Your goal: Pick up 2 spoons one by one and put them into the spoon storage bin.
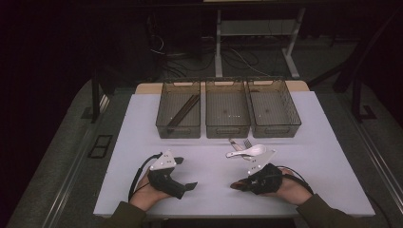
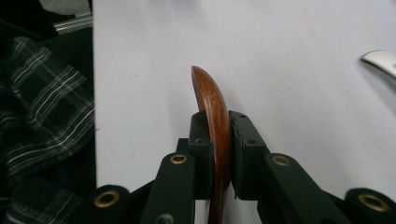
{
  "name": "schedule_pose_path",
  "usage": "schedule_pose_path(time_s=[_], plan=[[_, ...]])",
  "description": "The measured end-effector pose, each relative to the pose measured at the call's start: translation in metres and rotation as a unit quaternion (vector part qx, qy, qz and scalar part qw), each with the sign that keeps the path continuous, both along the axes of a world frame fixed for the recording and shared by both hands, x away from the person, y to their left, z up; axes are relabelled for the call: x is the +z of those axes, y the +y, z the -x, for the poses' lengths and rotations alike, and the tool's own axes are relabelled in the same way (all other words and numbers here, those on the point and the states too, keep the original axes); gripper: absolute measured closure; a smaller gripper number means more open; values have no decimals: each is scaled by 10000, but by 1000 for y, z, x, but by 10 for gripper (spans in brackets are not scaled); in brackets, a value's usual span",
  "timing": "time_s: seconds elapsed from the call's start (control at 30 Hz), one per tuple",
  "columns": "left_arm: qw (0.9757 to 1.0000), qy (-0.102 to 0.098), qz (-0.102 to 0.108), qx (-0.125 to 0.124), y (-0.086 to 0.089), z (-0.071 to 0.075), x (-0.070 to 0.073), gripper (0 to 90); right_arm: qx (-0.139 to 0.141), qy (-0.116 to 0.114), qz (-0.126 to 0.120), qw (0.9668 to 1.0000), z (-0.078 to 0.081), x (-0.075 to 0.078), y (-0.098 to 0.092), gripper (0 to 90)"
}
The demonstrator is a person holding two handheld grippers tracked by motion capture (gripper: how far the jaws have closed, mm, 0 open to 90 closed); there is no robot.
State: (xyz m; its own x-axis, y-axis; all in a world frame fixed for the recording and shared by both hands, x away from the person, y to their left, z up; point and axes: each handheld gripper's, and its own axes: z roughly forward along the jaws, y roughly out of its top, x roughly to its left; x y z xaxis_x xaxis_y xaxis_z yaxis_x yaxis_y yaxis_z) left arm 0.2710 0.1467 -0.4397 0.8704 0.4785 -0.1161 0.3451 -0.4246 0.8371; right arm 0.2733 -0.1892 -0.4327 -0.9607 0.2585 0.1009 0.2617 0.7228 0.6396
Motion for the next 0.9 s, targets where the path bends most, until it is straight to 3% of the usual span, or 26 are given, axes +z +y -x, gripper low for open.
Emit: schedule_pose_path(time_s=[0.33, 0.53, 0.9], plan=[[10000, -13, 20, 17, 2, 0, 1, 0, -523, 18, -83, 9986, -21, 12, -8, 794], [10000, -22, 52, 36, 3, 0, 1, 0, -877, 63, -253, 9958, -32, 23, -9, 795], [10000, -41, 58, -26, 3, 1, 2, 0, -1156, -4, -408, 9925, -53, 36, -11, 798]])
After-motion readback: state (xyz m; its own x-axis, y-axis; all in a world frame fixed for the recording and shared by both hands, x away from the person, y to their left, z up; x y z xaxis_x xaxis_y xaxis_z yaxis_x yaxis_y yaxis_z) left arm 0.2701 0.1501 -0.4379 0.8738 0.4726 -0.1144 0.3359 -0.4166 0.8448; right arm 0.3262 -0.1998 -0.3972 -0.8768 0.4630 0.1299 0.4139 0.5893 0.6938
